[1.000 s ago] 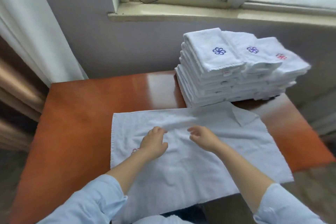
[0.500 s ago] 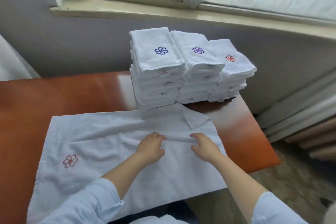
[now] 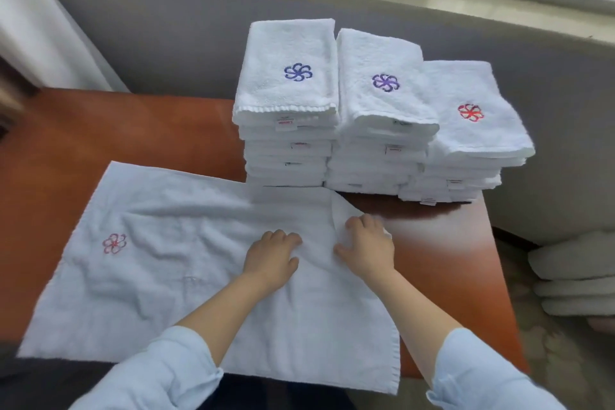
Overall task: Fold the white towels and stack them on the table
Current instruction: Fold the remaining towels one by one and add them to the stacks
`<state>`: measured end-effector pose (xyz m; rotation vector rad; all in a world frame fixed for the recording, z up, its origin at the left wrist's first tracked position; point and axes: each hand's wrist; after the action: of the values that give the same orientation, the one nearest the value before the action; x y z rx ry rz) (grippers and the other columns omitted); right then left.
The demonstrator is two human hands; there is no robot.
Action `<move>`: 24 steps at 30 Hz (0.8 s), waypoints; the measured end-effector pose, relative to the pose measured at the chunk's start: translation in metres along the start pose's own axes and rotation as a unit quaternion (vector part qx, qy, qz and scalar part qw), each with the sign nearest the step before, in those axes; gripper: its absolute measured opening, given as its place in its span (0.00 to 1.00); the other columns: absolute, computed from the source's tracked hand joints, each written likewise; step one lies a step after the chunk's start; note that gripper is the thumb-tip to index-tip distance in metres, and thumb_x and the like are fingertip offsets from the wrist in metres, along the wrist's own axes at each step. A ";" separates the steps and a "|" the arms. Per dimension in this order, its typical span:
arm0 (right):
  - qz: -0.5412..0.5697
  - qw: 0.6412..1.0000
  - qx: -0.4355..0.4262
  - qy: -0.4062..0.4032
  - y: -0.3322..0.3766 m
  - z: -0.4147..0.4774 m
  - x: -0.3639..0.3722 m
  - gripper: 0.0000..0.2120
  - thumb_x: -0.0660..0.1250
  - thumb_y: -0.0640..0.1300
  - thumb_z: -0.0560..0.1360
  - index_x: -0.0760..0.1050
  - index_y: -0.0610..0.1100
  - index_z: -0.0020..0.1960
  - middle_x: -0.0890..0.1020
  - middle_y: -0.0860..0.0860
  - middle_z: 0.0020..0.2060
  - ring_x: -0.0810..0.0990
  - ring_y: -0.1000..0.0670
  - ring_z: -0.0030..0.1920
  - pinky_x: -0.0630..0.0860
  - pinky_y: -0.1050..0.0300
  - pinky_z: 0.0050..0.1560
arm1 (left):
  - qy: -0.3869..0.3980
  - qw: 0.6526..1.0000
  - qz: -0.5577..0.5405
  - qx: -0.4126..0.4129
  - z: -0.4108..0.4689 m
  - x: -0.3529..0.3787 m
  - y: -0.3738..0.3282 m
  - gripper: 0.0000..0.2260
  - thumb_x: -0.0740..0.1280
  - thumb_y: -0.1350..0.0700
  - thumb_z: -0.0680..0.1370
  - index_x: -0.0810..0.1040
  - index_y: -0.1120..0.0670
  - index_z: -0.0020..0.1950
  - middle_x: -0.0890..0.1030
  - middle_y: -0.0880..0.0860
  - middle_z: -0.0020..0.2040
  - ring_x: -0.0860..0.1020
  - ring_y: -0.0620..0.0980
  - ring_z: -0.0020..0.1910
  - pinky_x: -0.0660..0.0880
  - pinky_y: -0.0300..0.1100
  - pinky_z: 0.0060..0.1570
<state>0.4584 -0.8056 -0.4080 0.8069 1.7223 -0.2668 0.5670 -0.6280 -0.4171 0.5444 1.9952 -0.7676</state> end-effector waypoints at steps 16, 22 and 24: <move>0.273 0.956 0.013 -0.107 -0.023 0.003 -0.045 0.05 0.62 0.44 0.75 0.76 0.49 0.46 0.79 0.55 0.39 0.76 0.50 0.39 0.66 0.56 0.32 | -0.135 0.985 -0.018 0.104 0.050 -0.046 -0.050 0.27 0.64 0.62 0.78 0.63 0.50 0.77 0.66 0.51 0.74 0.65 0.53 0.71 0.67 0.47 0.64; 0.430 0.889 0.056 -0.148 -0.026 -0.007 -0.072 0.05 0.62 0.44 0.71 0.72 0.49 0.36 0.74 0.58 0.27 0.69 0.57 0.30 0.63 0.65 0.28 | -0.127 0.985 0.050 0.104 0.058 -0.064 -0.059 0.22 0.63 0.60 0.79 0.67 0.50 0.73 0.71 0.52 0.69 0.71 0.57 0.64 0.71 0.49 0.56; 0.443 0.882 0.055 -0.152 -0.026 -0.011 -0.076 0.05 0.61 0.45 0.70 0.72 0.49 0.36 0.72 0.61 0.25 0.68 0.59 0.28 0.64 0.66 0.27 | -0.123 0.986 0.058 0.099 0.056 -0.068 -0.057 0.21 0.63 0.58 0.80 0.67 0.50 0.73 0.70 0.53 0.69 0.72 0.58 0.63 0.71 0.49 0.54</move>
<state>0.4413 -0.8469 -0.3406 1.4614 0.9146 0.1378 0.5977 -0.7128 -0.3635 0.6429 1.6567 -0.9187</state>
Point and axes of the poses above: each hand's wrist, its own z-axis towards the middle knuckle, its own x-axis out of the palm, y = z × x
